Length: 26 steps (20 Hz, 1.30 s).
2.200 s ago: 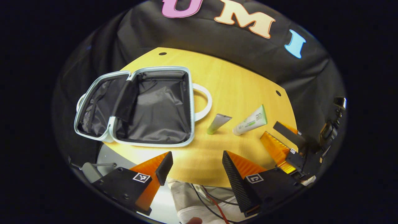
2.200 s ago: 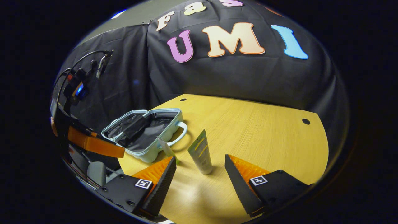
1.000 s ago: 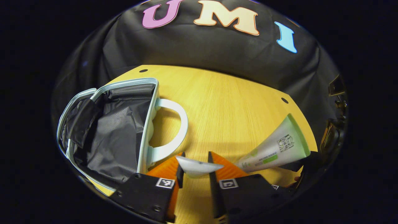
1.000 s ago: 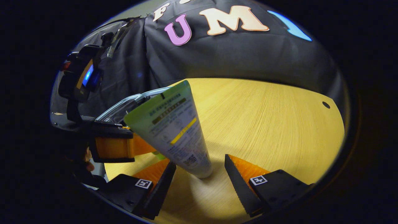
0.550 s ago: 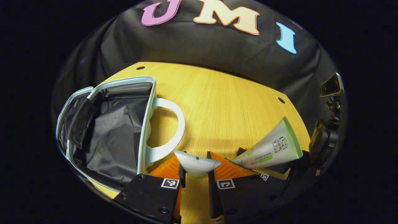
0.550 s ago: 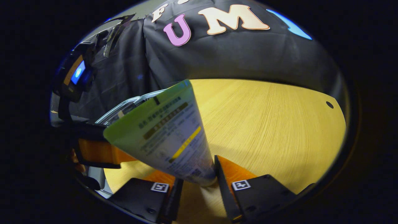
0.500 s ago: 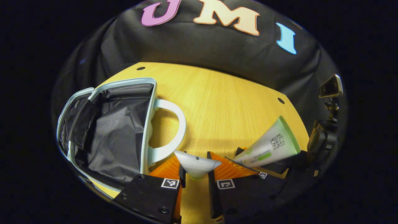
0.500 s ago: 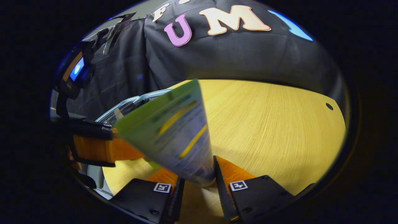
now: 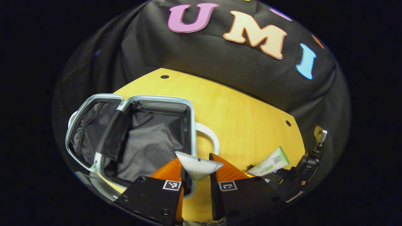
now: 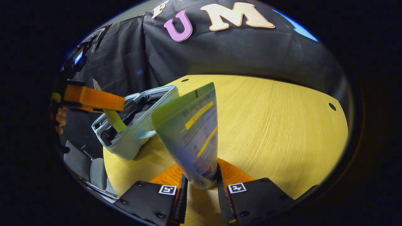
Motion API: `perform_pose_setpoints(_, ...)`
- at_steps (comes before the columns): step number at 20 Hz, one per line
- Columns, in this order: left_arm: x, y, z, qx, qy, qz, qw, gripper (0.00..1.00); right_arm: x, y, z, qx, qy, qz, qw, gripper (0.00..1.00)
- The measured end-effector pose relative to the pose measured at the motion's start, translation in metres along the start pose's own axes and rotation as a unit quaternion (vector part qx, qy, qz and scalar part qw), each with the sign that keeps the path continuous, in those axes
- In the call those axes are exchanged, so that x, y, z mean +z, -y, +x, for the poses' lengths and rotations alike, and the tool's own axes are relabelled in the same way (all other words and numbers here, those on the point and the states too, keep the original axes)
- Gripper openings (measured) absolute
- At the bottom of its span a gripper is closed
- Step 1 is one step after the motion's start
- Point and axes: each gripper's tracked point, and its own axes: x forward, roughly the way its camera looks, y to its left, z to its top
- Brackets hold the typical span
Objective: First open the suitcase, pack the skin care products into it, and then close the suitcase.
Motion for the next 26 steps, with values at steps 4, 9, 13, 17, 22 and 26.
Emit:
perform_pose_setpoints(4,-0.004,-0.062,0.006,0.019,-0.047,0.007,0.999,0.29,0.003,-0.001,-0.01,-0.02,-0.01,-0.002,1.0,0.45)
perform_pose_setpoints(9,-0.052,-0.101,0.024,-0.004,-0.166,0.039,0.985,0.29,0.013,-0.022,-0.031,-0.048,-0.028,0.025,0.998,0.45)
perform_pose_setpoints(13,-0.069,-0.106,0.027,-0.038,-0.216,0.052,0.974,0.3,0.038,-0.069,-0.04,-0.058,-0.03,0.077,0.995,0.41)
perform_pose_setpoints(17,-0.07,-0.116,0.026,-0.062,-0.238,0.047,0.968,0.35,0.067,-0.137,-0.024,-0.033,-0.027,0.105,0.994,0.45)
perform_pose_setpoints(22,-0.043,-0.129,0.012,-0.08,-0.214,0.024,0.973,0.41,0.066,-0.201,0.015,0.001,-0.066,0.076,0.995,0.41)
perform_pose_setpoints(26,-0.005,-0.151,-0.012,-0.089,-0.174,0.0,0.981,0.83,0.046,-0.228,0.042,0.013,-0.107,0.074,0.991,0.45)
